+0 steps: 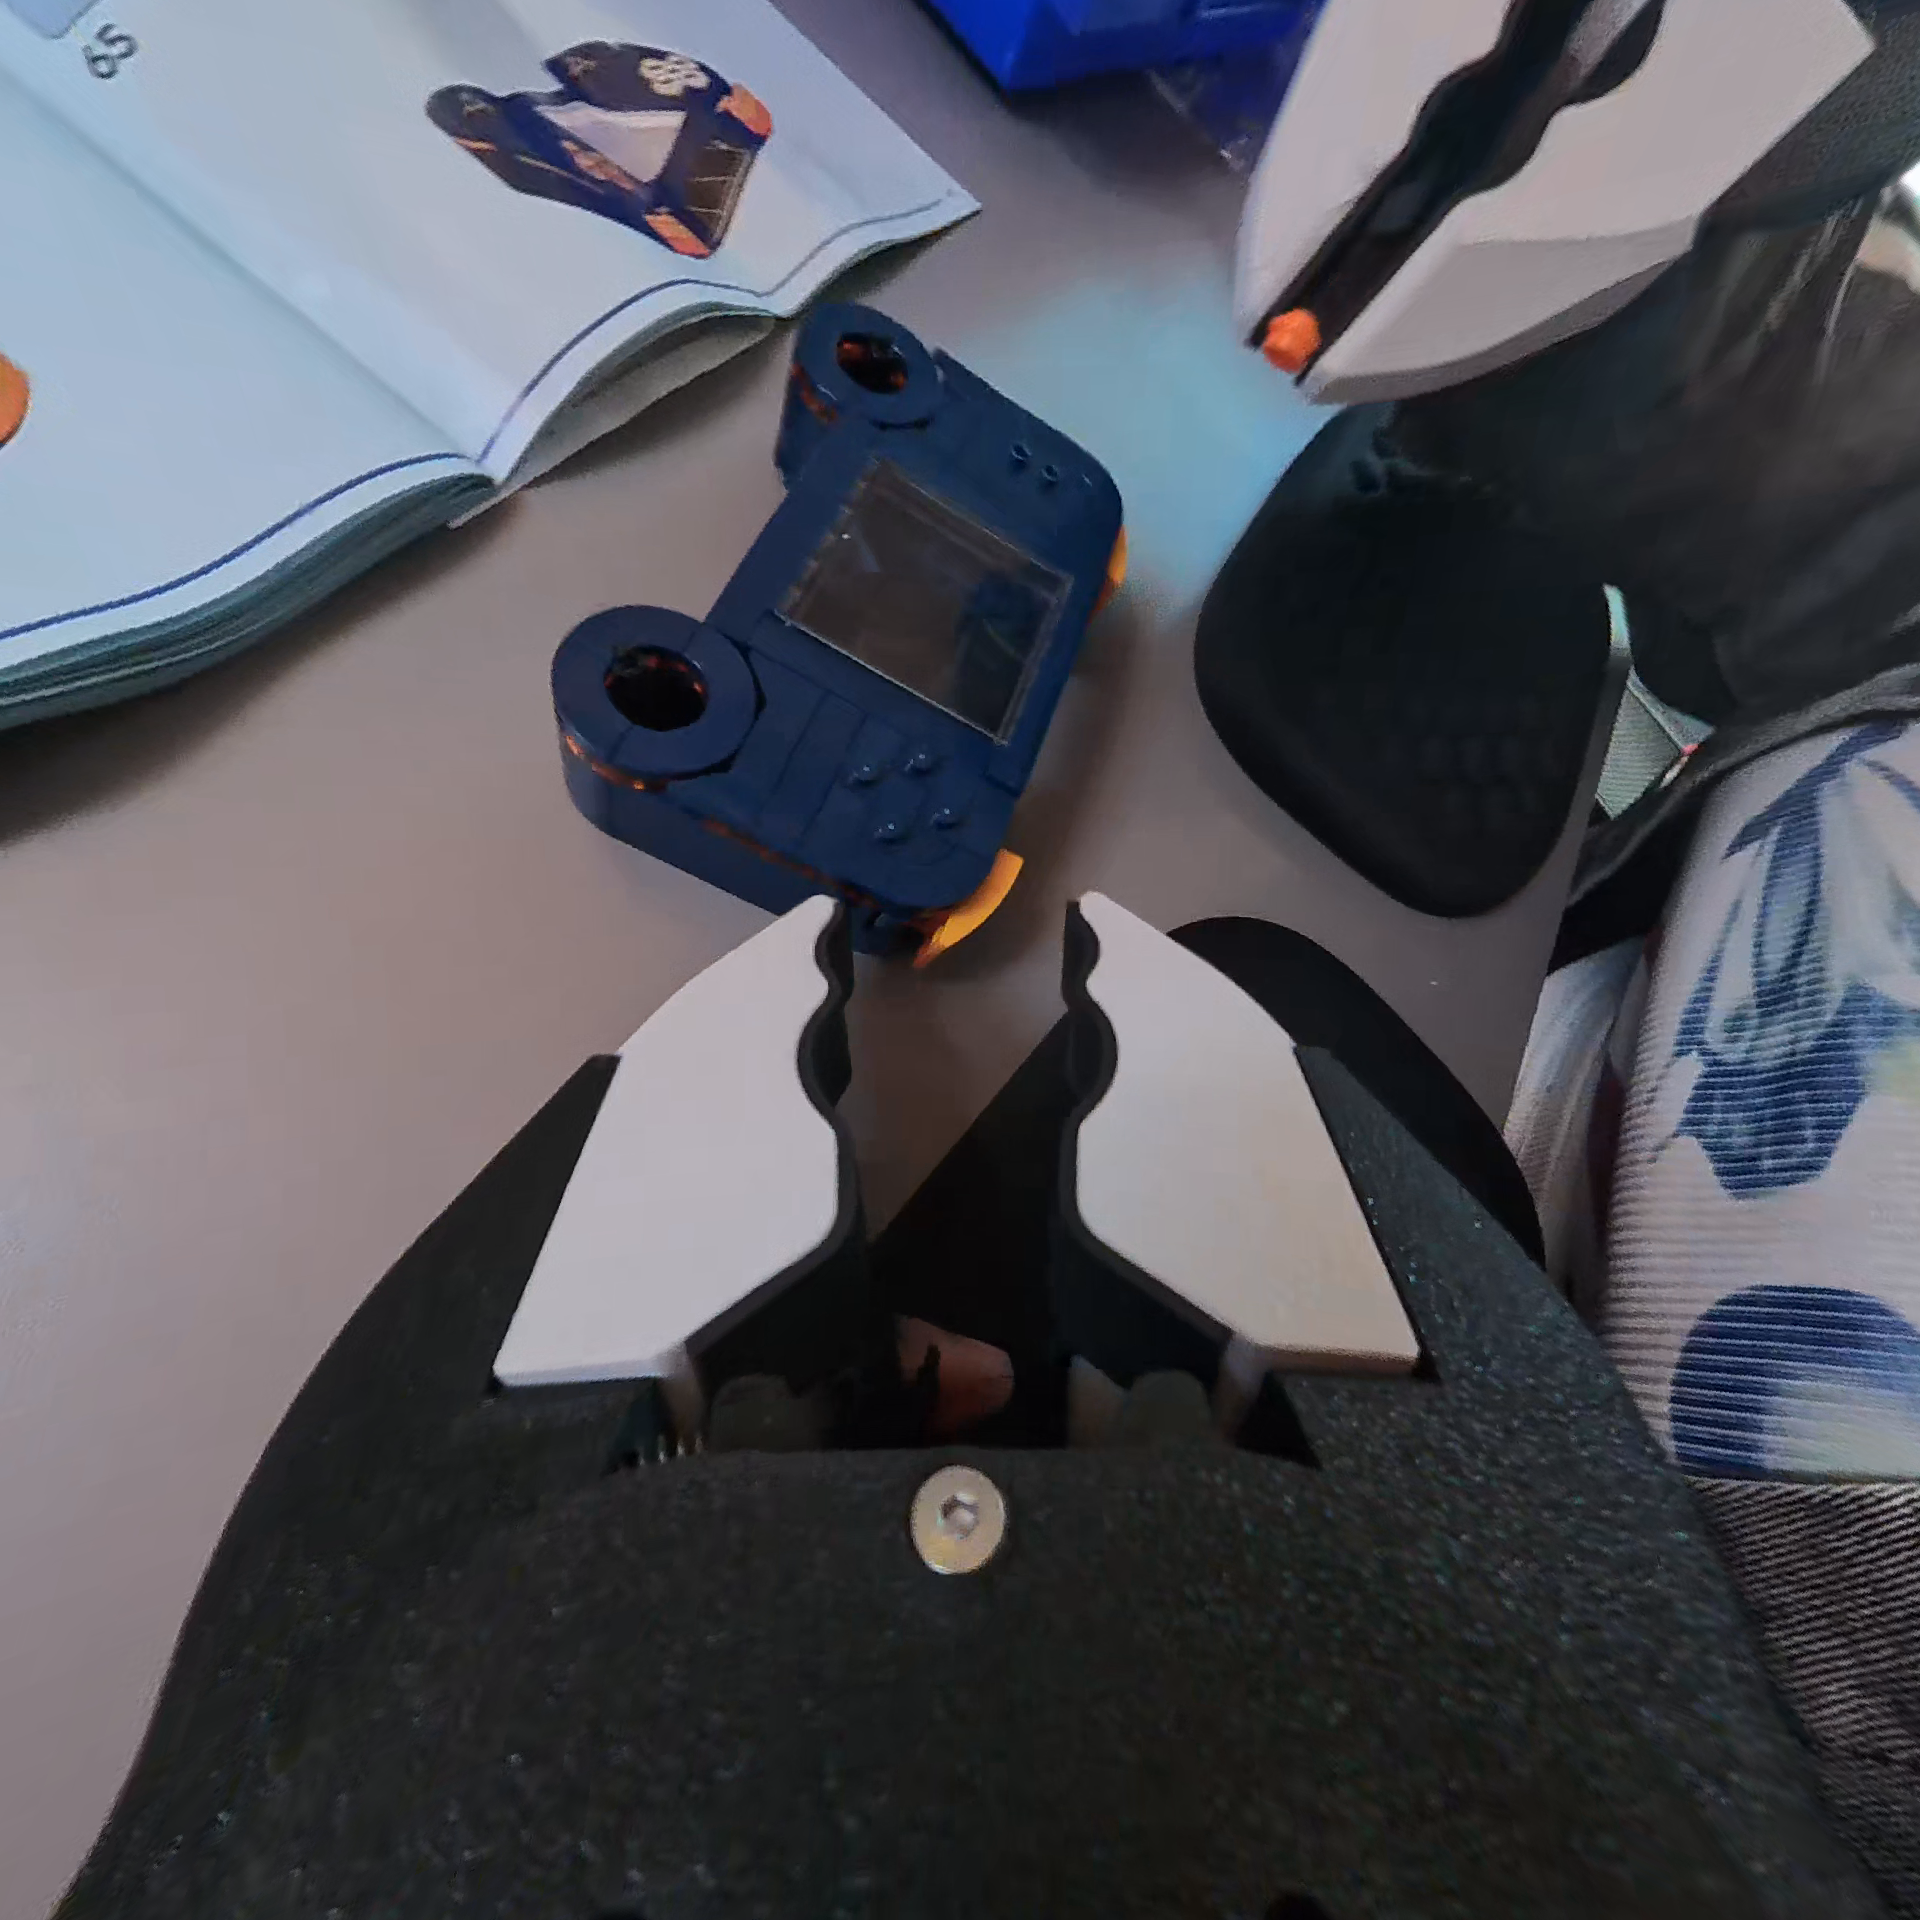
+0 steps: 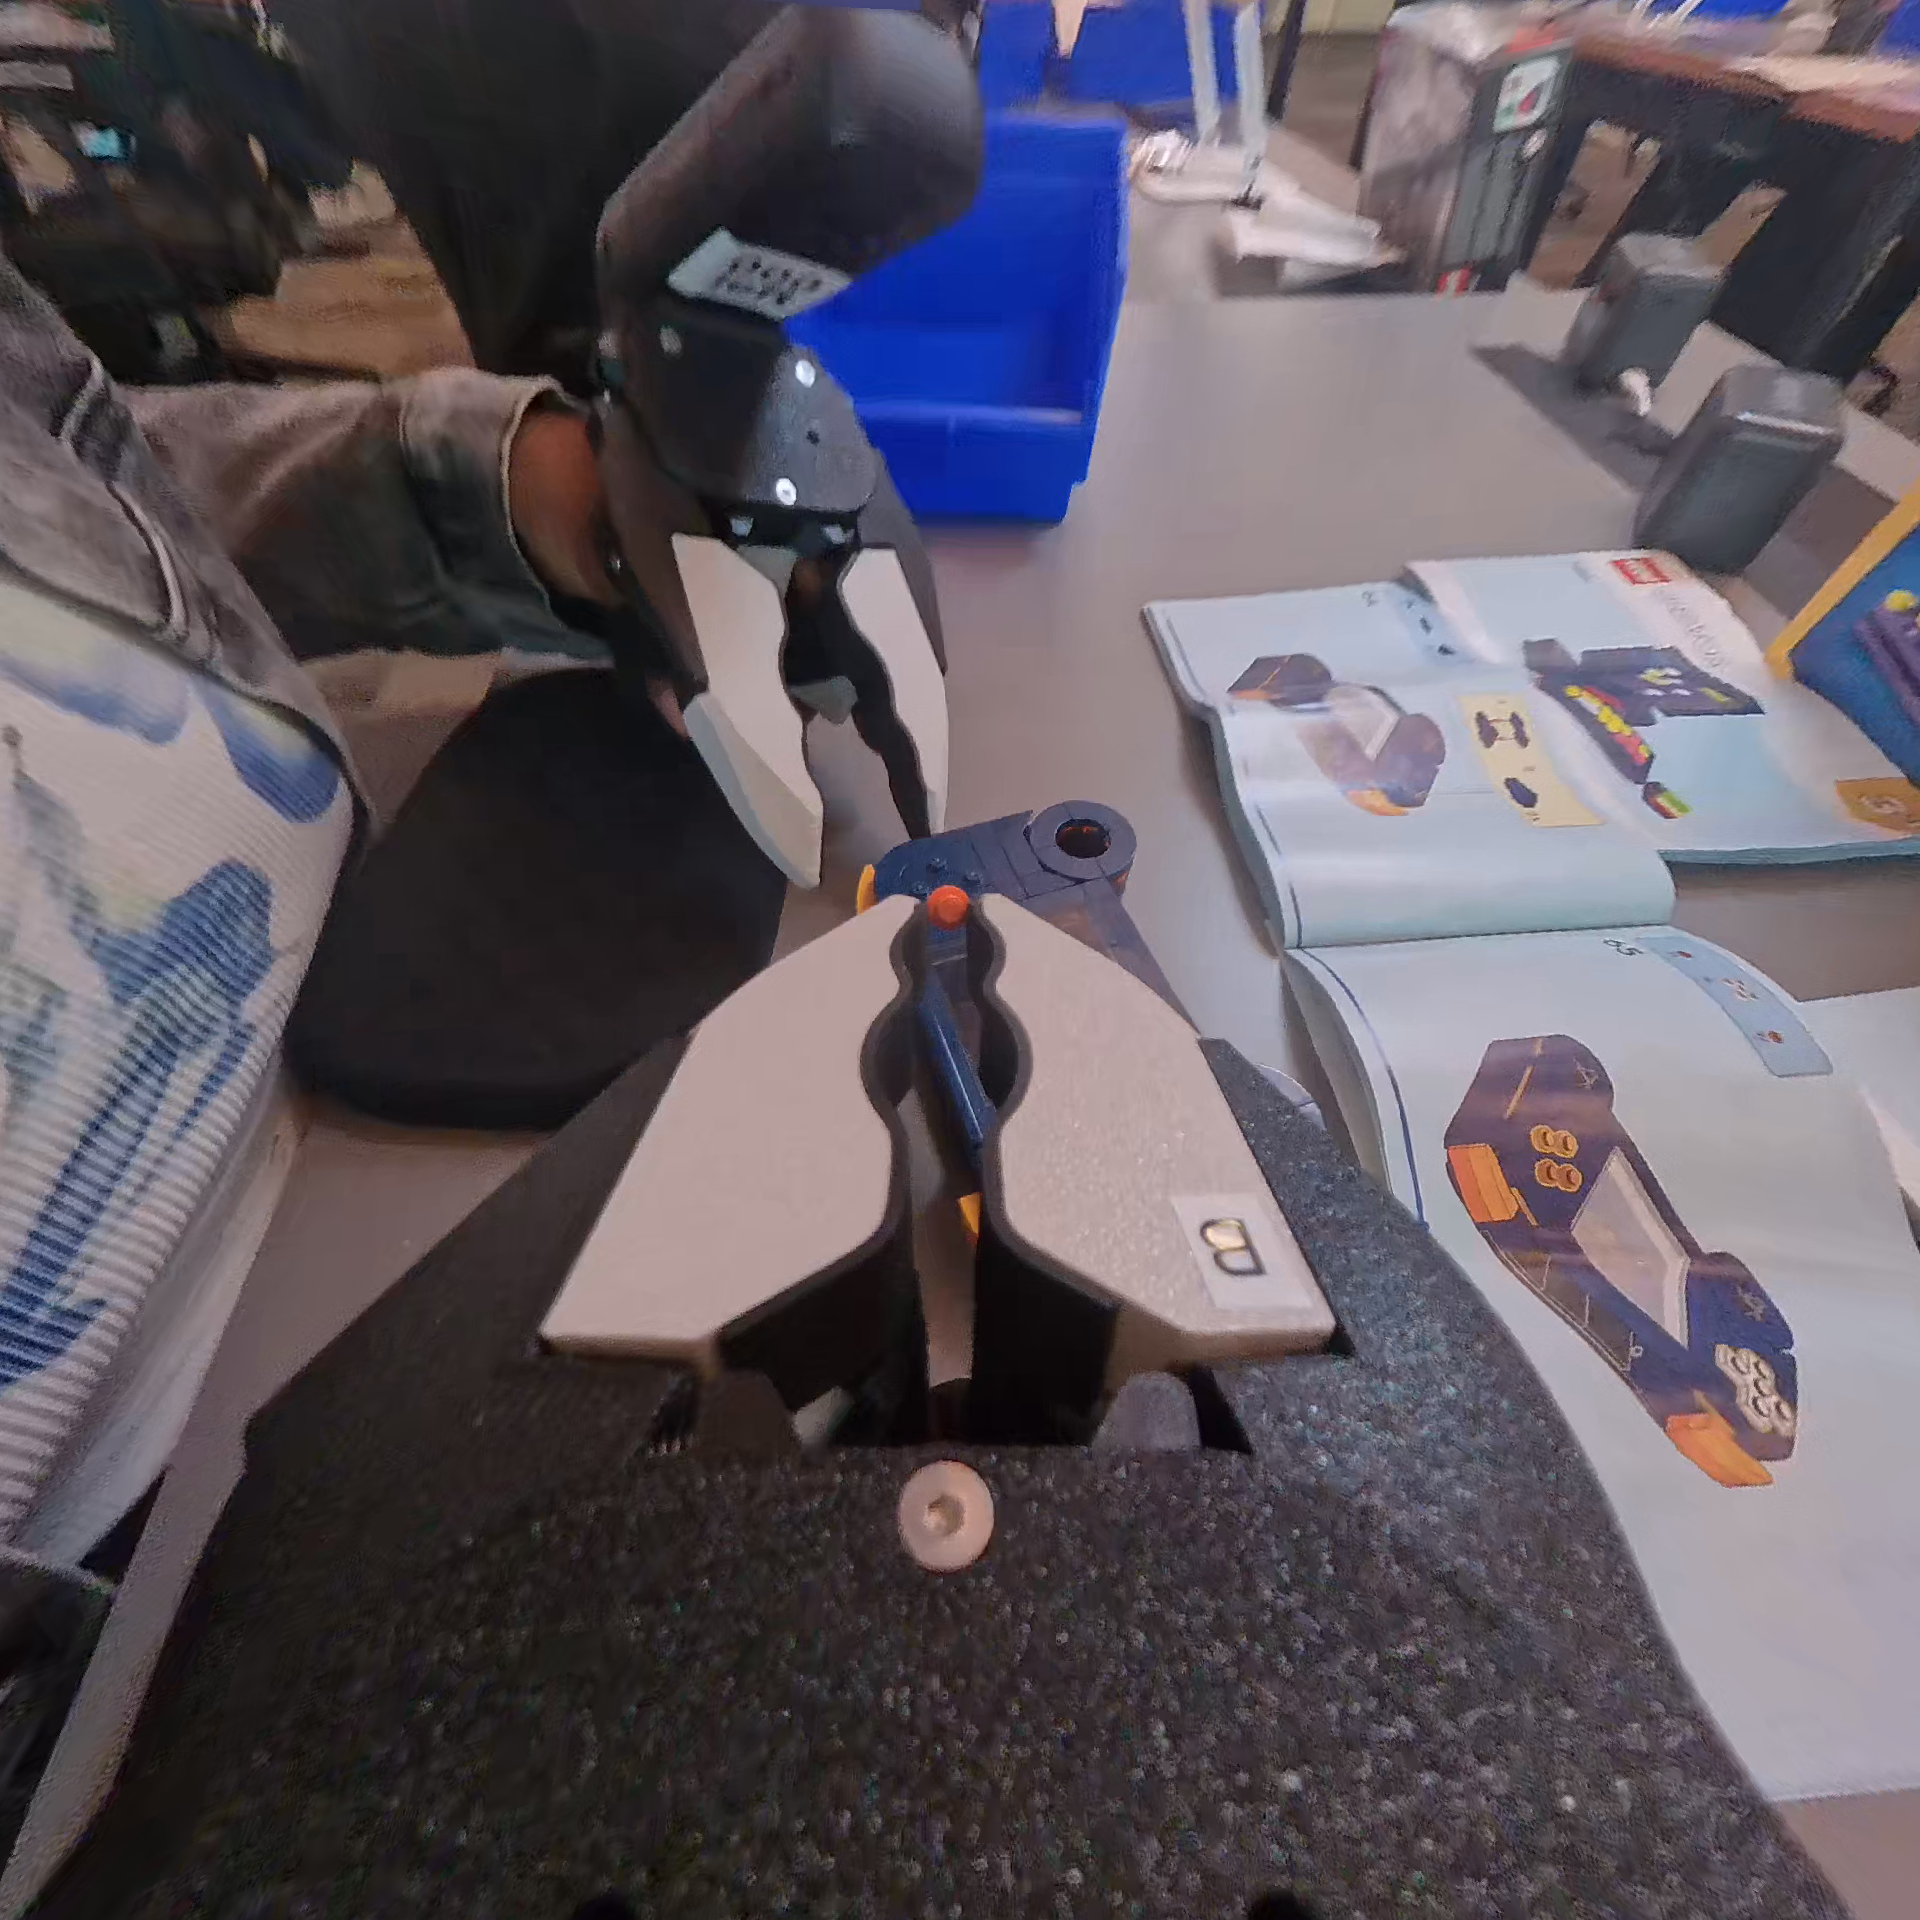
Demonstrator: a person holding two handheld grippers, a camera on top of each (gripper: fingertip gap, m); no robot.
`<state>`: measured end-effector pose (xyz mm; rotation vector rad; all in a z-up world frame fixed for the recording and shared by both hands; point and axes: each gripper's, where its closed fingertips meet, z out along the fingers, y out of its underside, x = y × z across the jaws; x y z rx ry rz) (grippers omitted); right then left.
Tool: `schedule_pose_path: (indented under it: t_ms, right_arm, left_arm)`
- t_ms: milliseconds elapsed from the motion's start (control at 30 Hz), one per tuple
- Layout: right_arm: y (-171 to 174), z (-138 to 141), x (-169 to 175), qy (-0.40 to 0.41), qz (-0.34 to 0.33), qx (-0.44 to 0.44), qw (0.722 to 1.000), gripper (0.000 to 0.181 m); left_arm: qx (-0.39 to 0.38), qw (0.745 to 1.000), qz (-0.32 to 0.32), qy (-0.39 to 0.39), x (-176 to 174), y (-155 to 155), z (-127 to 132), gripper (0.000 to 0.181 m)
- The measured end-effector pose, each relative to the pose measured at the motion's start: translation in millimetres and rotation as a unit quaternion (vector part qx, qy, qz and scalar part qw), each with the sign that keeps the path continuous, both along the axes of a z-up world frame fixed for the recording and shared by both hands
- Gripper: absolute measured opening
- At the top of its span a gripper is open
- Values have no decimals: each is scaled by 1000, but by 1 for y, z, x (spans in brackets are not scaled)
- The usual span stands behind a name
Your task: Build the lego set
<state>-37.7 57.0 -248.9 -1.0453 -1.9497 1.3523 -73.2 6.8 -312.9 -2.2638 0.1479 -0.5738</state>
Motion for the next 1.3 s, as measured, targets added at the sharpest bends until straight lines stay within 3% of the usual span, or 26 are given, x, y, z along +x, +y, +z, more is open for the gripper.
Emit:
schedule_pose_path:
  t_ms: [233, 367, 567, 1300]
  right_arm:
    - [-15, -26, -11, -95, 73, 107, 987, 6]
    - [-18, -46, -23, -154, 101, 181, 966, 6]
    - [-23, -53, -32, -211, 133, 249, 936, 7]
    - [-21, -62, -33, -287, 139, 329, 889, 6]
  left_arm:
    - [19, 1000, -14, -14, 4, 0, 6, 34]
    - [16, 999, -25, -18, 7, -1, 5, 32]
    - [22, 998, -40, -38, 11, -2, 7, 30]
    - [23, 998, -43, -48, 12, -2, 7, 29]
